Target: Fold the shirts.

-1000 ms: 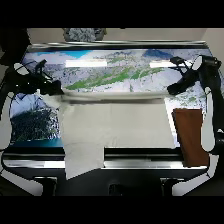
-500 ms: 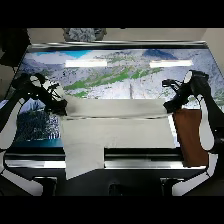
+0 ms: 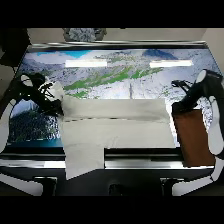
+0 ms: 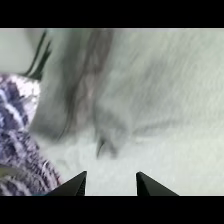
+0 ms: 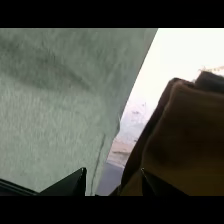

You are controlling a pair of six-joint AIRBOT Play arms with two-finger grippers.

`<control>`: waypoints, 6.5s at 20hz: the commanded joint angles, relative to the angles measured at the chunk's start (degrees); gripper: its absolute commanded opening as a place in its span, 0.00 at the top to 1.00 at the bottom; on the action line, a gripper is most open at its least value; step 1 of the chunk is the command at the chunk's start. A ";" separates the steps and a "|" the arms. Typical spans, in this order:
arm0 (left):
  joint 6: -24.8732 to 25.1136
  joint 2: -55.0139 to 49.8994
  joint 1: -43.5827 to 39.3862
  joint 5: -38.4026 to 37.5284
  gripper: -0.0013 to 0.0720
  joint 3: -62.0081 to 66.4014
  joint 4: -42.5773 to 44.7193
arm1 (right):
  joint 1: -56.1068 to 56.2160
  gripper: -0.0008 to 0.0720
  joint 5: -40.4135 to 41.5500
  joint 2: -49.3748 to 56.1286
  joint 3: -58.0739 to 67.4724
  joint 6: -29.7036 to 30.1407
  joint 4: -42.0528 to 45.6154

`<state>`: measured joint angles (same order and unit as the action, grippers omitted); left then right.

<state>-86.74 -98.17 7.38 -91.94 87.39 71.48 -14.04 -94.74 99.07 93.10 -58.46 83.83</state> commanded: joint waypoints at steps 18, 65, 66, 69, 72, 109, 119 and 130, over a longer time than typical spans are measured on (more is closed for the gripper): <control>8.68 28.68 -1.70 22.38 0.55 -61.92 -15.15 | -5.16 0.38 4.74 -18.71 -26.18 1.95 -1.51; 4.15 0.85 -1.64 23.19 0.95 -0.79 -13.22 | 6.08 0.93 23.15 5.25 4.74 -6.29 -4.26; 3.26 -1.51 -1.33 22.88 0.95 0.70 -13.03 | 6.01 0.92 23.26 6.69 5.03 -6.93 -3.67; 2.69 -5.95 -0.74 21.90 0.95 1.33 -13.09 | 6.03 0.92 21.16 10.01 5.03 -6.97 -3.28; 2.73 -7.56 -1.05 18.73 0.89 1.36 -13.09 | 6.08 0.89 19.37 11.17 5.03 -6.95 -4.37; -1.36 -13.73 -45.07 50.42 0.94 1.73 -53.40 | 8.92 0.92 -0.68 -26.58 4.85 -7.54 -22.64; 1.92 -5.11 -33.07 39.74 0.95 3.34 -34.80 | 14.40 0.92 10.34 -22.60 4.85 -8.48 -24.81; -4.79 32.26 7.82 27.85 0.94 3.37 -5.86 | 43.60 0.92 41.33 5.27 4.87 -10.38 -48.02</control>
<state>-91.07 -72.71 7.73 -60.77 90.74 62.63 23.57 -61.91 96.60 97.95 -68.29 44.14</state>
